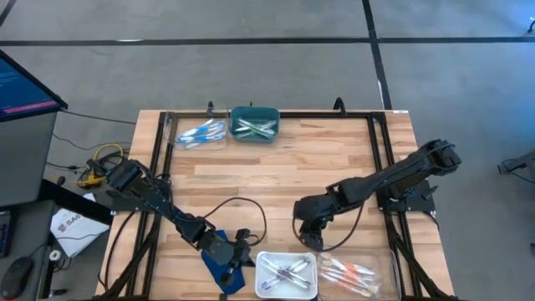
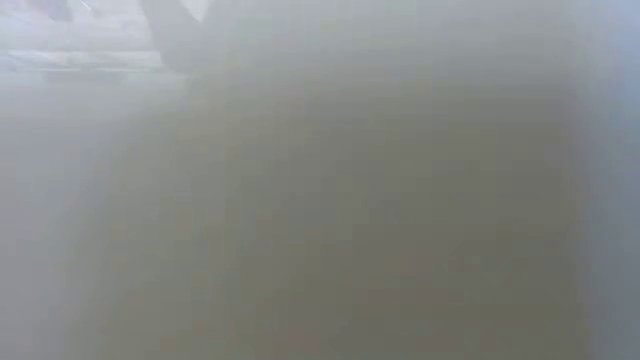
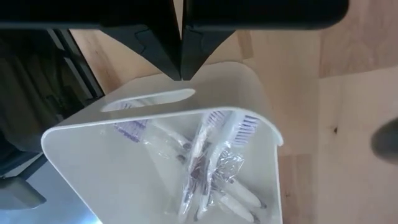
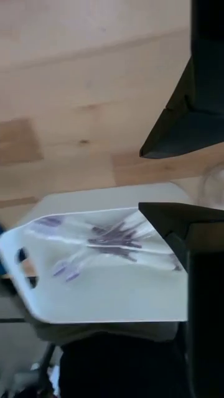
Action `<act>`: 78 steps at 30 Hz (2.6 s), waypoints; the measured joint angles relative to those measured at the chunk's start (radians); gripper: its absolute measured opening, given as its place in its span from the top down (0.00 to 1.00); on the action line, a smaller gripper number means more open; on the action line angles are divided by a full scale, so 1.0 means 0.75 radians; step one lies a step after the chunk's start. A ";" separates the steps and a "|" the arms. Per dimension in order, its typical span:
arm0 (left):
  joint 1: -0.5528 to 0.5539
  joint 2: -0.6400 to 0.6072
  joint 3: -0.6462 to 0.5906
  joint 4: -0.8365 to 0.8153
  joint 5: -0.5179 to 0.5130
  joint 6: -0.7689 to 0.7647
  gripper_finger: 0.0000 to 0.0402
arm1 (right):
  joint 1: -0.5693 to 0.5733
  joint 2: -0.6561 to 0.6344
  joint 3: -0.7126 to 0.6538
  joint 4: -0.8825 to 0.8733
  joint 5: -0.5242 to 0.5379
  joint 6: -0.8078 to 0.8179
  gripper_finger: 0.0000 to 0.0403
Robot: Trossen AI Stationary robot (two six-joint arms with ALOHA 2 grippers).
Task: Pick & Place Toothbrushes
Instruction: Adjust the white bin, then return to Home Position
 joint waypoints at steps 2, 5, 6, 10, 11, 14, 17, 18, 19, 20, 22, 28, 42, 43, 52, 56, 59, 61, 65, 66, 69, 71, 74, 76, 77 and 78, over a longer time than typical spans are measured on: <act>0.000 0.000 0.000 -0.001 0.000 0.003 1.00 | 0.000 -0.045 0.000 -0.002 0.043 -0.030 0.71; 0.002 0.000 0.000 -0.002 0.000 0.004 1.00 | 0.000 -0.123 0.000 -0.002 0.126 -0.079 0.71; 0.003 -0.001 0.000 -0.004 -0.002 0.004 1.00 | 0.000 -0.150 0.000 -0.006 0.148 -0.095 0.71; 0.003 -0.030 0.000 -0.079 -0.076 0.004 1.00 | 0.000 -0.248 0.000 -0.008 0.219 -0.175 0.71; 0.003 -0.049 0.000 -0.111 -0.097 0.003 1.00 | 0.000 -0.267 0.000 -0.008 0.227 -0.194 0.71; 0.003 -0.126 0.000 -0.237 -0.169 -0.012 1.00 | 0.001 -0.313 0.000 -0.010 0.274 -0.240 0.71; 0.003 -0.227 0.000 -0.365 -0.232 -0.029 1.00 | 0.000 -0.348 0.000 -0.010 0.314 -0.274 0.71; 0.003 -0.266 0.000 -0.407 -0.253 -0.031 1.00 | 0.000 -0.356 0.000 -0.011 0.322 -0.287 0.71; 0.002 -0.303 0.000 -0.446 -0.270 -0.031 1.00 | 0.000 -0.361 0.000 -0.010 0.324 -0.301 0.71; 0.002 -0.338 0.000 -0.471 -0.285 -0.029 1.00 | 0.000 -0.367 0.000 -0.011 0.330 -0.312 0.71; 0.002 -0.405 0.000 -0.525 -0.317 -0.018 1.00 | 0.000 -0.377 0.000 -0.011 0.359 -0.339 0.71; 0.002 -0.560 -0.027 -0.542 -0.393 0.051 1.00 | -0.007 -0.383 -0.032 0.003 0.422 -0.374 0.71; 0.002 -0.874 -0.388 -0.348 -0.543 0.029 1.00 | -0.019 -0.383 -0.266 0.331 0.425 -0.387 0.71; 0.002 -0.894 -0.412 -0.315 -0.543 0.026 1.00 | -0.021 -0.388 -0.282 0.336 0.424 -0.387 0.71; -0.003 -0.999 -0.510 -0.219 -0.543 0.009 1.00 | -0.037 -0.463 -0.446 0.593 0.424 -0.443 0.71; -0.007 -0.999 -0.510 -0.212 -0.543 0.010 1.00 | -0.055 -0.531 -0.571 0.713 0.424 -0.446 0.71; -0.011 -0.999 -0.510 -0.209 -0.539 0.012 1.00 | -0.063 -0.593 -0.669 0.816 0.424 -0.435 0.71; -0.016 -0.999 -0.510 -0.209 -0.539 0.013 1.00 | -0.064 -0.634 -0.723 0.853 0.424 -0.425 0.71; -0.016 -0.999 -0.510 -0.209 -0.539 0.016 1.00 | -0.064 -0.717 -0.805 0.882 0.424 -0.397 0.71; -0.016 -0.999 -0.510 -0.209 -0.539 0.017 1.00 | -0.064 -0.738 -0.825 0.885 0.424 -0.396 0.71; -0.016 -0.999 -0.510 -0.208 -0.539 0.018 1.00 | -0.064 -0.806 -0.878 0.898 0.430 -0.392 0.71; -0.016 -0.999 -0.510 -0.208 -0.538 0.018 1.00 | -0.064 -0.861 -0.914 0.899 0.455 -0.392 0.71; -0.016 -0.999 -0.510 -0.207 -0.538 0.018 1.00 | -0.075 -0.942 -0.961 0.902 0.483 -0.393 0.71; -0.016 -0.999 -0.510 -0.207 -0.538 0.018 1.00 | -0.085 -0.992 -0.989 0.893 0.491 -0.396 0.71; -0.016 -0.999 -0.510 -0.208 -0.538 0.018 1.00 | -0.090 -1.016 -0.999 0.894 0.492 -0.398 0.71; -0.016 -0.999 -0.510 -0.208 -0.538 0.019 1.00 | -0.096 -1.040 -1.011 0.898 0.492 -0.402 0.71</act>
